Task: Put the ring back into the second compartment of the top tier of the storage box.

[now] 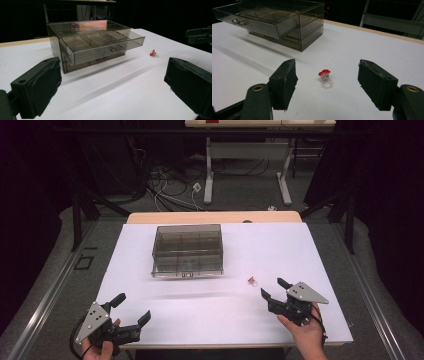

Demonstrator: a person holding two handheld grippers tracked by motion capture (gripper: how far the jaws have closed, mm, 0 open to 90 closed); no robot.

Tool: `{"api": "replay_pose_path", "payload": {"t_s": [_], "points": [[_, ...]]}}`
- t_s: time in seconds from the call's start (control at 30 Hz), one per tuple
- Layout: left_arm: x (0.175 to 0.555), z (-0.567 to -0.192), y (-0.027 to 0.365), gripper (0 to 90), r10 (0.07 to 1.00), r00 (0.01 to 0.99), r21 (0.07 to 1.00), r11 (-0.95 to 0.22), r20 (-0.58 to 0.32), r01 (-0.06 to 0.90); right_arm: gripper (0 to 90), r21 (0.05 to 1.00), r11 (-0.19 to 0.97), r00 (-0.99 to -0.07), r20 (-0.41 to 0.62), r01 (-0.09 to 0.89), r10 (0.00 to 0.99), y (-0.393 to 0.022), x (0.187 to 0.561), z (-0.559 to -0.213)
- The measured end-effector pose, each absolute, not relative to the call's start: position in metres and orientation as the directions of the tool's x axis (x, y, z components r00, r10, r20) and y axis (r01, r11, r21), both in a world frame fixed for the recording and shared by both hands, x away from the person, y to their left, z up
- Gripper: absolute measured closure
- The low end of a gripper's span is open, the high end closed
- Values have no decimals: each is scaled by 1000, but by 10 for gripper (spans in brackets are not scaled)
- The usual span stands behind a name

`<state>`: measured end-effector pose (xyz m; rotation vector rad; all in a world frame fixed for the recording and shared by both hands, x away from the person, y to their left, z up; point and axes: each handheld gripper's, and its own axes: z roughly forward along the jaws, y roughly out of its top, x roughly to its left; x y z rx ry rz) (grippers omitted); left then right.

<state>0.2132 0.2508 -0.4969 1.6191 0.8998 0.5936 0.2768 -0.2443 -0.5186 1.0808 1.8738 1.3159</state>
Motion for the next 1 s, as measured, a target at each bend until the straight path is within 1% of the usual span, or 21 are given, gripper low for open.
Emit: {"api": "replay_pose_path", "payload": {"t_s": [0.2, 0.27, 0.3, 0.53, 0.7, 0.87, 1.0], "points": [[213, -497, 251, 8, 807, 584, 967, -76, -83, 243, 325, 939, 180, -498, -11, 292, 867, -239, 287, -522], [213, -497, 251, 9, 807, 585, 967, -76, -83, 242, 332, 938, 193, -501, -23, 289, 865, -237, 290, -524], [213, -497, 250, 9, 807, 584, 967, -76, -84, 243, 335, 932, 196, -505, -15, 306, 863, -237, 291, -524], [214, -498, 250, 9, 807, 584, 967, -77, -83, 245, 364, 932, 199, -510, -18, 303, 860, -231, 302, -526], [214, -498, 249, 9, 809, 582, 966, -81, -82, 247, 381, 923, 212, -522, -14, 321, 853, -229, 311, -527], [214, -497, 250, 9, 810, 581, 967, -80, -78, 242, 394, 904, 222, -535, 9, 366, 845, -225, 319, -525], [213, -497, 250, 8, 813, 577, 967, -77, -81, 245, 397, 882, 252, -545, 6, 397, 838, -220, 327, -524]]}}
